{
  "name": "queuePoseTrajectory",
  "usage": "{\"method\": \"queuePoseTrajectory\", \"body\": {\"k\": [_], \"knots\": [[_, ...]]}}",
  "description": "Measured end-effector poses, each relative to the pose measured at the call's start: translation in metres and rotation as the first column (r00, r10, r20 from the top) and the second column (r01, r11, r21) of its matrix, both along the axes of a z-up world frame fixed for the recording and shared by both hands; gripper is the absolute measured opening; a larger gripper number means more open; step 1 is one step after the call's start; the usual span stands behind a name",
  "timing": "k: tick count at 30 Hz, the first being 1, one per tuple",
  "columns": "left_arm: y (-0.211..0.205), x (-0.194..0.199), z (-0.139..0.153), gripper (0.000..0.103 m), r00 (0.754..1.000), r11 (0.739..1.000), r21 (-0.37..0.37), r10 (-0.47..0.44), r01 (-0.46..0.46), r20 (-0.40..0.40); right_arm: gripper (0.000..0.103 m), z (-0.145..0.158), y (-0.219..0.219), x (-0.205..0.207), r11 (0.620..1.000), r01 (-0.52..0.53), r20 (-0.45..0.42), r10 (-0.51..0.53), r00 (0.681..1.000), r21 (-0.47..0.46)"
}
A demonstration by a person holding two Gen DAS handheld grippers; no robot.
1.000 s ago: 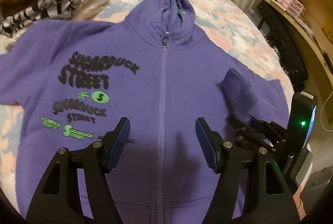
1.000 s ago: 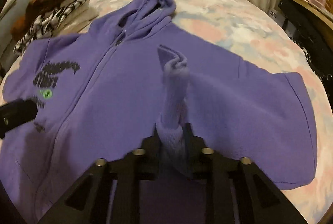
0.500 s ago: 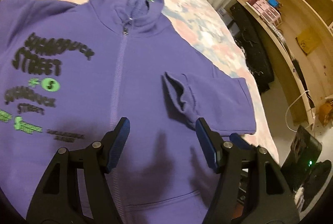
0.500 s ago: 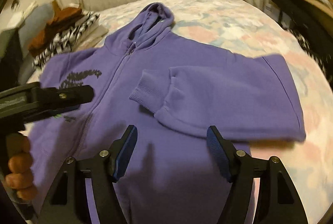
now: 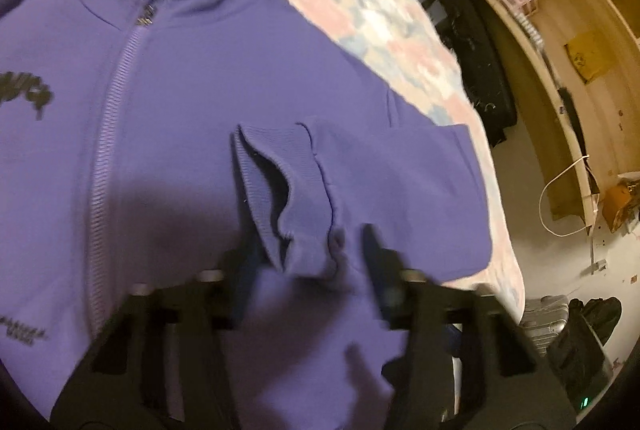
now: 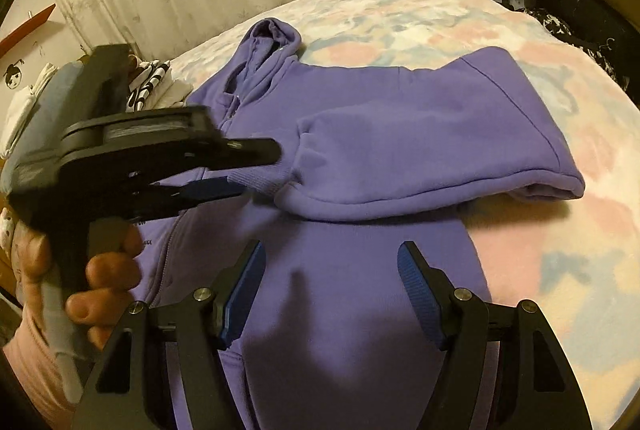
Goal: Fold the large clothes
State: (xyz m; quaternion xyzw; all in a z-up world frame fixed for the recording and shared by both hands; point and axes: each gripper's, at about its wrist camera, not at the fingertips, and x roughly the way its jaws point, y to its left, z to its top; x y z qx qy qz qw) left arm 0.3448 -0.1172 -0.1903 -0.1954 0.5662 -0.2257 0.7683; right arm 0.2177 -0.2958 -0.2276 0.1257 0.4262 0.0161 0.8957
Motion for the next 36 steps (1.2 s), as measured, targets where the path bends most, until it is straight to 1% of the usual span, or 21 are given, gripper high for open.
{"method": "queuePoseTrajectory", "body": {"k": [1,2,4,5,6,8,12,14,15,17,19,21,23,24,26,28,29,30,31,33,36], "knots": [[-0.005,0.005,-0.002,0.008,1.000,1.000,0.018,0.004,-0.004,-0.005,0.070,0.001,0.001,-0.003,1.000,-0.002,-0.001,0.002,1.000,-0.001],[-0.011,0.009,-0.003,0.006,1.000,0.999,0.046,0.004,-0.004,0.002,0.070,0.001,0.002,-0.006,1.000,-0.002,-0.004,0.002,1.000,-0.003],[-0.023,0.010,0.009,0.006,0.998,0.993,0.114,-0.017,0.009,0.064,0.070,0.001,0.002,-0.015,1.000,-0.001,-0.009,0.001,1.000,-0.006],[-0.029,0.009,0.021,0.006,0.991,0.987,0.161,-0.037,0.017,0.125,0.070,0.002,0.002,-0.018,1.000,0.000,-0.009,0.000,1.000,-0.008],[-0.035,0.007,0.037,0.006,0.979,0.978,0.208,-0.060,0.018,0.195,0.069,0.001,0.004,-0.018,1.000,0.001,-0.009,-0.001,1.000,-0.011],[-0.032,0.005,0.065,0.006,0.956,0.972,0.235,-0.065,-0.003,0.284,0.069,0.004,0.004,-0.029,1.000,0.003,-0.002,-0.003,1.000,-0.013],[0.002,0.006,0.114,0.006,0.907,0.956,0.275,-0.023,-0.104,0.421,0.069,0.012,0.009,-0.042,0.999,-0.003,0.006,0.004,1.000,-0.035],[0.025,0.008,0.126,0.006,0.885,0.938,0.307,0.001,-0.162,0.466,0.069,0.018,0.014,-0.050,0.999,-0.015,0.011,0.015,1.000,-0.052],[0.037,0.010,0.128,0.006,0.881,0.928,0.322,0.013,-0.186,0.473,0.069,0.020,0.016,-0.050,0.998,-0.021,0.013,0.022,1.000,-0.057],[0.061,0.016,0.122,0.006,0.885,0.910,0.352,0.035,-0.220,0.464,0.069,0.027,0.020,-0.057,0.997,-0.038,0.014,0.039,0.999,-0.068],[0.086,0.021,0.107,0.006,0.896,0.886,0.390,0.060,-0.251,0.441,0.069,0.032,0.023,-0.060,0.996,-0.053,0.006,0.053,0.999,-0.073],[0.108,0.026,0.080,0.006,0.921,0.866,0.436,0.066,-0.245,0.385,0.069,0.036,0.024,-0.051,0.995,-0.064,-0.011,0.064,0.998,-0.076],[0.125,0.031,0.048,0.006,0.953,0.854,0.476,0.070,-0.211,0.296,0.070,0.037,0.021,-0.047,0.994,-0.074,-0.037,0.071,0.997,-0.079],[0.131,0.033,0.036,0.007,0.961,0.856,0.478,0.074,-0.198,0.265,0.070,0.037,0.019,-0.041,0.992,-0.115,-0.080,0.111,0.991,-0.051],[0.143,0.036,0.021,0.014,0.973,0.878,0.446,0.088,-0.176,0.212,0.070,0.041,0.009,-0.039,0.992,-0.120,-0.115,0.116,0.987,-0.030],[0.155,0.038,0.020,0.031,0.972,0.897,0.399,0.114,-0.190,0.207,0.071,0.050,-0.002,-0.029,0.992,-0.123,-0.137,0.124,0.983,0.018],[0.160,0.040,0.020,0.038,0.972,0.907,0.377,0.120,-0.190,0.201,0.075,0.055,-0.010,-0.025,0.993,-0.115,-0.138,0.119,0.983,0.039],[0.163,0.041,0.020,0.052,0.974,0.917,0.353,0.123,-0.185,0.190,0.082,0.061,-0.020,-0.018,0.993,-0.101,-0.137,0.108,0.985,0.058],[0.168,0.046,0.021,0.057,0.975,0.927,0.326,0.130,-0.185,0.183,0.084,0.067,-0.030,-0.010,0.994,-0.083,-0.133,0.092,0.987,0.070],[0.172,0.052,0.021,0.057,0.974,0.938,0.293,0.134,-0.184,0.183,0.086,0.076,-0.051,0.011,0.996,-0.051,-0.121,0.060,0.991,0.073],[0.178,0.061,0.013,0.057,0.973,0.934,0.294,0.156,-0.201,0.171,0.086,0.080,-0.083,0.046,0.998,0.005,-0.118,0.001,0.993,0.057]]}}
